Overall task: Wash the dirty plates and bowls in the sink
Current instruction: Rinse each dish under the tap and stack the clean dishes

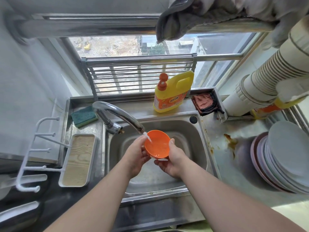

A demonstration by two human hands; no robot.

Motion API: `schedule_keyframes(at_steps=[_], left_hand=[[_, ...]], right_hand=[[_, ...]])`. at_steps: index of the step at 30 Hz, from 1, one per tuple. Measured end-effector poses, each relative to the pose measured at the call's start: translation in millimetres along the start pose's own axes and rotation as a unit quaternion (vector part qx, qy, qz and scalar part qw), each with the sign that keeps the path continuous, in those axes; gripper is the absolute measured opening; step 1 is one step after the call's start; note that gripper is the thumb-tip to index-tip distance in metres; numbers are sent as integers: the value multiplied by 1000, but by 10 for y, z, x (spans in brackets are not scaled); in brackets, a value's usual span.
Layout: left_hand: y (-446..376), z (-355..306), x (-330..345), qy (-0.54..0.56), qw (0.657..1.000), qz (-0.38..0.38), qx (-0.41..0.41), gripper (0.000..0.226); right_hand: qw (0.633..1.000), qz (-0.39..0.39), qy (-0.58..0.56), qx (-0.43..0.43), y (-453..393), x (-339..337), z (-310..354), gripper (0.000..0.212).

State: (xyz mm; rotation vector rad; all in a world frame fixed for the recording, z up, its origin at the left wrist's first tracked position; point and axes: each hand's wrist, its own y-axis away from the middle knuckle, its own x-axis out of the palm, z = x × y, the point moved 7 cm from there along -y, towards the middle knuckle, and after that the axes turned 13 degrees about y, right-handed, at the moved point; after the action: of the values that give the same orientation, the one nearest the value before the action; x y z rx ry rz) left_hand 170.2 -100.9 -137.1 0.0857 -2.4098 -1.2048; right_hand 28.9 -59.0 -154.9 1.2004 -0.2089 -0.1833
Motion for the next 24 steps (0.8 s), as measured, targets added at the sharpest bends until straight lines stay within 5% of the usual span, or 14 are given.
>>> schedule_keyframes(at_steps=[6,10,13,16,20,24], left_hand=[[7,-150,-224,-15,999,-34,21,33],[-40,-150,-278,81,996,-36,-9,42],[-116,18,-249,185,976,-61,-95,51],[-127,220,-183,254,944,-88,-193,89],[-61,309,-177,136,951,-135,-240,111],[-150,152,-100,-9,980,-156,-127,82]], right_hand=[[1000,16,15,-3,50,291,160,55],[999,23,16,-21,88,449,319,40],[996,-24,89,-16,104,441,428,61],[981,-73,176,18,113,388,481,71],[975,-101,195,43,69,263,496,76],[977,-107,144,118,7,-26,309,91]])
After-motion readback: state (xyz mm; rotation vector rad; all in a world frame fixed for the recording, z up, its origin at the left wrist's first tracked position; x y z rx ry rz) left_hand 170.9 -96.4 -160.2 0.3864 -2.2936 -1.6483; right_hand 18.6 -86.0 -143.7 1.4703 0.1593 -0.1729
